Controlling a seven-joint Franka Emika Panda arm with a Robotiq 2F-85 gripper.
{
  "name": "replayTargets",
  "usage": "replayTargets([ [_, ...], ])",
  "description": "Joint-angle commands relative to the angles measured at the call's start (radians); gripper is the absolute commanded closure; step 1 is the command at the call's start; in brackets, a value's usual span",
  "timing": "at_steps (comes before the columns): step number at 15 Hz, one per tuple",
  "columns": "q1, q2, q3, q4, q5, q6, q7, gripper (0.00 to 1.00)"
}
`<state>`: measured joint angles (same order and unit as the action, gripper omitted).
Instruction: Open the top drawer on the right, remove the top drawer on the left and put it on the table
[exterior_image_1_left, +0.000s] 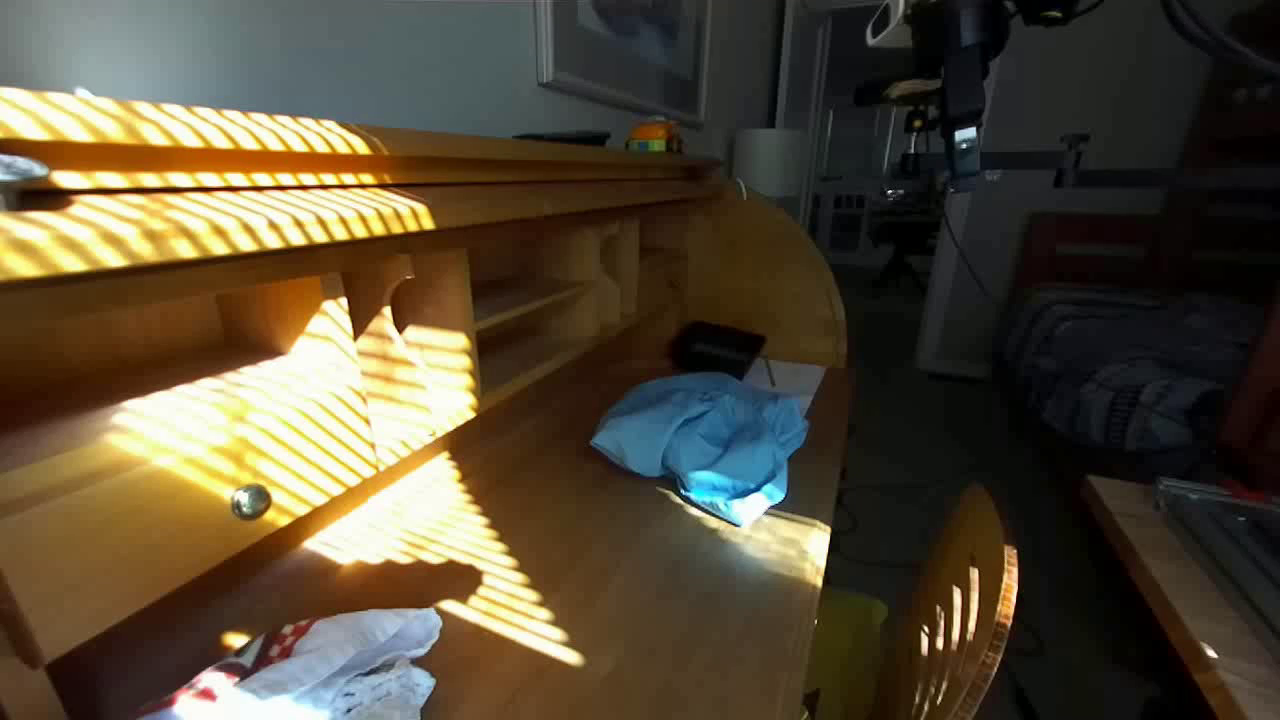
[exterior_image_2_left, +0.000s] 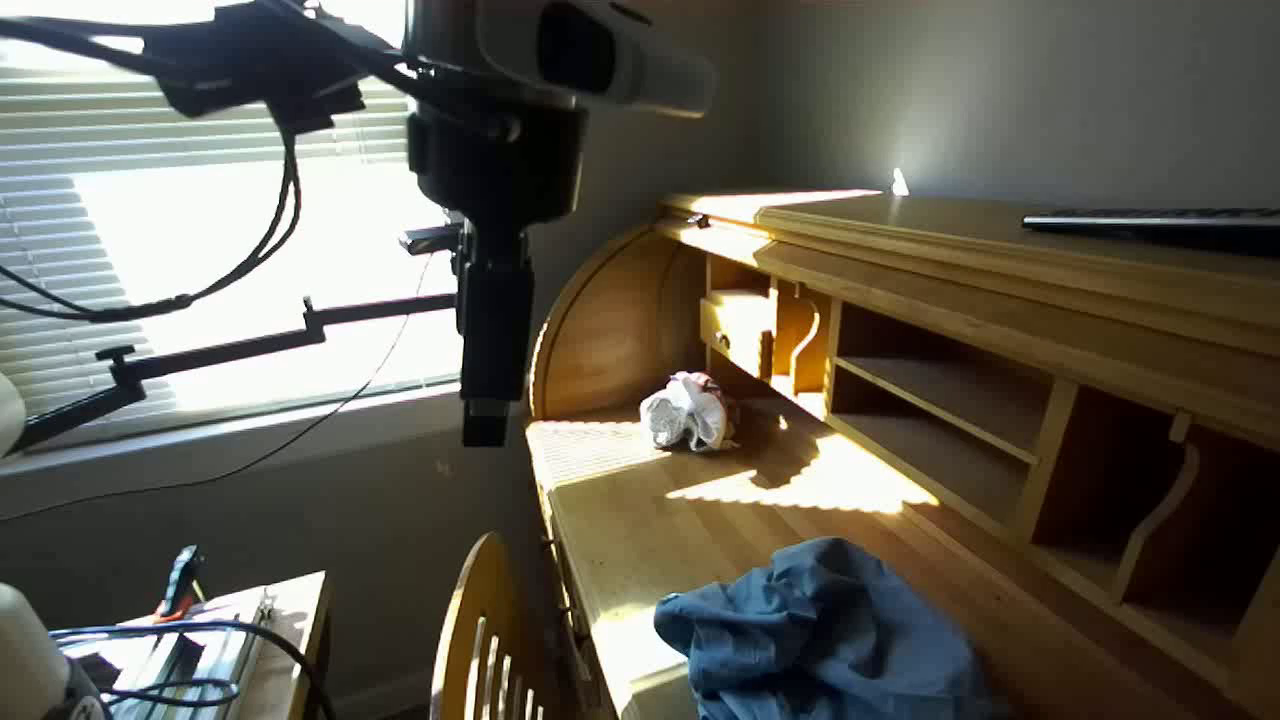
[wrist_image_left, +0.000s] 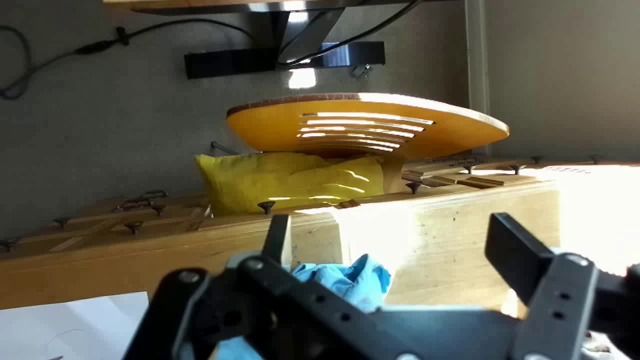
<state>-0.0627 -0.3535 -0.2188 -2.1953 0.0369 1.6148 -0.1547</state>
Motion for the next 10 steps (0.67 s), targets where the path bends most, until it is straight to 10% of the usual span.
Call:
replayTargets([
  [1,-0.022,0.003,0.019,0.002,0.006,-0.002,-0.006,0.0],
  [6,-0.022,0.003,0.019,0.002,0.006,-0.002,-0.006,0.0],
  [10,-0.041,0.044,0.033,-0.011,-0.036,0.297,0.032,0.0],
])
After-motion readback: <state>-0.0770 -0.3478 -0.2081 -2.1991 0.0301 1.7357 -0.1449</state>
